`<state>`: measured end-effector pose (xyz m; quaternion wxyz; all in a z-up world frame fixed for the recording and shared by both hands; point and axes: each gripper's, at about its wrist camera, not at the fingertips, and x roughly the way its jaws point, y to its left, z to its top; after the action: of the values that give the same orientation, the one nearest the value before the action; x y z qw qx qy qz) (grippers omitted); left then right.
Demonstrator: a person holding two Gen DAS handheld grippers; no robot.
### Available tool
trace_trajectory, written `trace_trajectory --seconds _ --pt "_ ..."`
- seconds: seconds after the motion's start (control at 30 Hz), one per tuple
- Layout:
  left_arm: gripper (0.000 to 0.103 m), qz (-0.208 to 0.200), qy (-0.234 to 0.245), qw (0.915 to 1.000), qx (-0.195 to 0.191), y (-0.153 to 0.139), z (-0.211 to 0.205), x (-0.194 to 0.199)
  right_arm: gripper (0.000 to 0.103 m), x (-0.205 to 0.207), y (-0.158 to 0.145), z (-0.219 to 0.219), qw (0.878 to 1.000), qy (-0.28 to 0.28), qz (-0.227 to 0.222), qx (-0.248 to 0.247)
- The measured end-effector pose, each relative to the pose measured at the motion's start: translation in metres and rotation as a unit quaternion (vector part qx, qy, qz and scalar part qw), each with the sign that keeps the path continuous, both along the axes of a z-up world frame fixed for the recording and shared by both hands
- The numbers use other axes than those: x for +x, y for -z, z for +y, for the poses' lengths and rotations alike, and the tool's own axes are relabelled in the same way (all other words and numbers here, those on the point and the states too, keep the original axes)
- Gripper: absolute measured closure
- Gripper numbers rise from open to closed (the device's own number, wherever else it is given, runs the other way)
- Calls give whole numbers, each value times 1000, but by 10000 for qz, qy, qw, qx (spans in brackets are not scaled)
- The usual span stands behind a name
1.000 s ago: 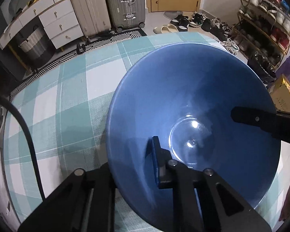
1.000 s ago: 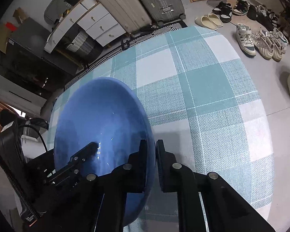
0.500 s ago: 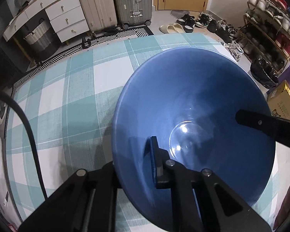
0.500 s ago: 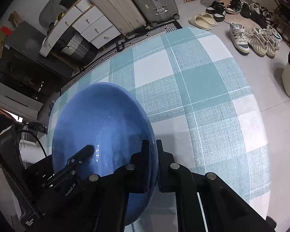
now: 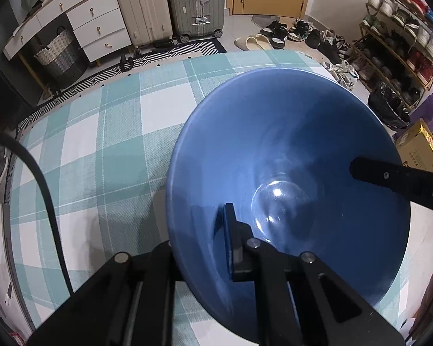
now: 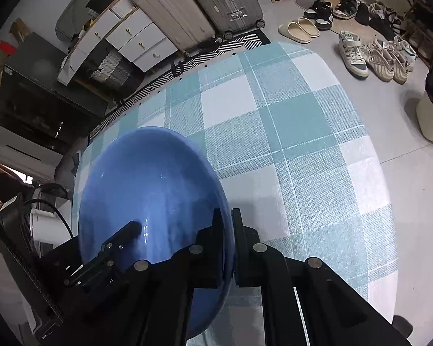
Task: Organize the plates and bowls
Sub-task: 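Lift the last blue bowl with both grippers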
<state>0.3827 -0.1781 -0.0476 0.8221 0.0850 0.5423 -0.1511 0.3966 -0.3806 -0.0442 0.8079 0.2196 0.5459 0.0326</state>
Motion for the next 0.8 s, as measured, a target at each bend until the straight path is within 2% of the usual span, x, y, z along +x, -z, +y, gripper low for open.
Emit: trace_trajectory --seconds 0.27,0.47,0.8 --pt "94 -173 -103 9997 -115 -38 15 -25 98 -29 -40 12 9998 -38 -193 -9" --pt "94 -549 -172 9983 -135 -79 30 -67 98 -70 -82 28 9990 -98 -433 41" --pt "94 -805 -308 9953 -441 -125 60 -132 98 -139 -137 53 9973 -175 -715 77"
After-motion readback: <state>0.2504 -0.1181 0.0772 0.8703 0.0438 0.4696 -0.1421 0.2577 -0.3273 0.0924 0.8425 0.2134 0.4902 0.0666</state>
